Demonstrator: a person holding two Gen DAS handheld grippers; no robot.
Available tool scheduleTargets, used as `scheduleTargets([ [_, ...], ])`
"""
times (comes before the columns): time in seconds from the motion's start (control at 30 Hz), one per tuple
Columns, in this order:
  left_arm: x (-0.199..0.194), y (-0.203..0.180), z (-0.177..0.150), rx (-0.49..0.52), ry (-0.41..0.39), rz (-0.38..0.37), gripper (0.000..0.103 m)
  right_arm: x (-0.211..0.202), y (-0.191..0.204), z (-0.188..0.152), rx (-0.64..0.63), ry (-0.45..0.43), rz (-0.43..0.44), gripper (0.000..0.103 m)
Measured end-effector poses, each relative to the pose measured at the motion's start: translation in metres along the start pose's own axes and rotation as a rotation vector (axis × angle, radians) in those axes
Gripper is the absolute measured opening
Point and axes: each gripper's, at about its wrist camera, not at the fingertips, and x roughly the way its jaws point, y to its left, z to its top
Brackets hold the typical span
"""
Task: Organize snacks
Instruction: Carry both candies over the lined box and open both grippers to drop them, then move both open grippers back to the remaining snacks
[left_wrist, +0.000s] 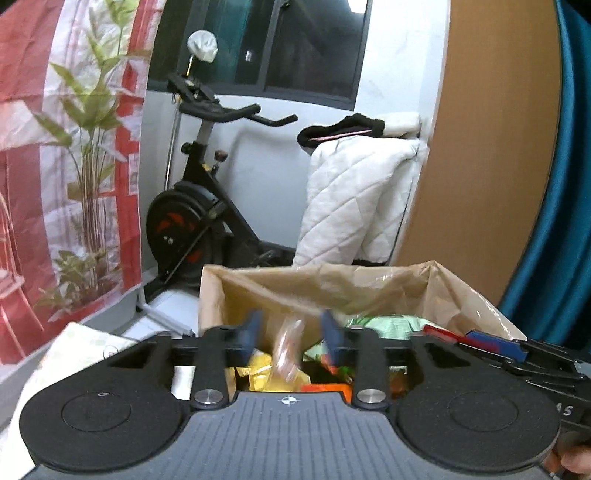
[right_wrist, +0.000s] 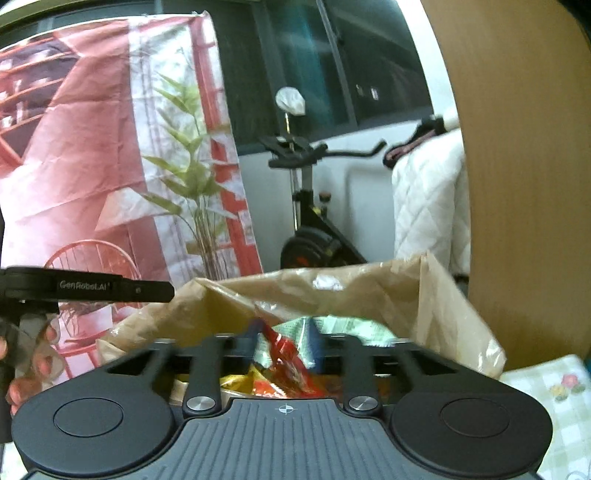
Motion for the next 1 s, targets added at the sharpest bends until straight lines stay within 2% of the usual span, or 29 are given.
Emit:
scheduleTargets([
  [0.03,-0.003,0.003,-0.002,-0.010,-0.003,-0.013,0.056,-0.001,0.000,-0.002,0.006,0.000,0.008,0.043],
  [0.07,-0.005,0.006,-0.005,-0.015,-0.004,-0.019,0.057,-0.004,0.000,-0.003,0.003,-0.007,0.016,0.044],
  [0.43,-0.054,0.008,-0.027,0.023,0.031,-0.033,0.057,-0.067,-0.016,-0.016,0.043,-0.054,0.027,0.050],
  [0.63,-0.072,0.011,-0.058,0.024,0.091,-0.060,0.057,-0.101,-0.024,-0.046,0.091,-0.054,0.018,0.050],
  [0.83,-0.065,0.021,-0.099,0.019,0.186,-0.063,0.057,-0.106,-0.030,-0.099,0.153,0.044,-0.001,0.050],
  [1.0,-0.042,0.029,-0.129,-0.013,0.269,-0.074,0.056,-0.094,-0.039,-0.139,0.073,0.180,-0.063,0.050],
])
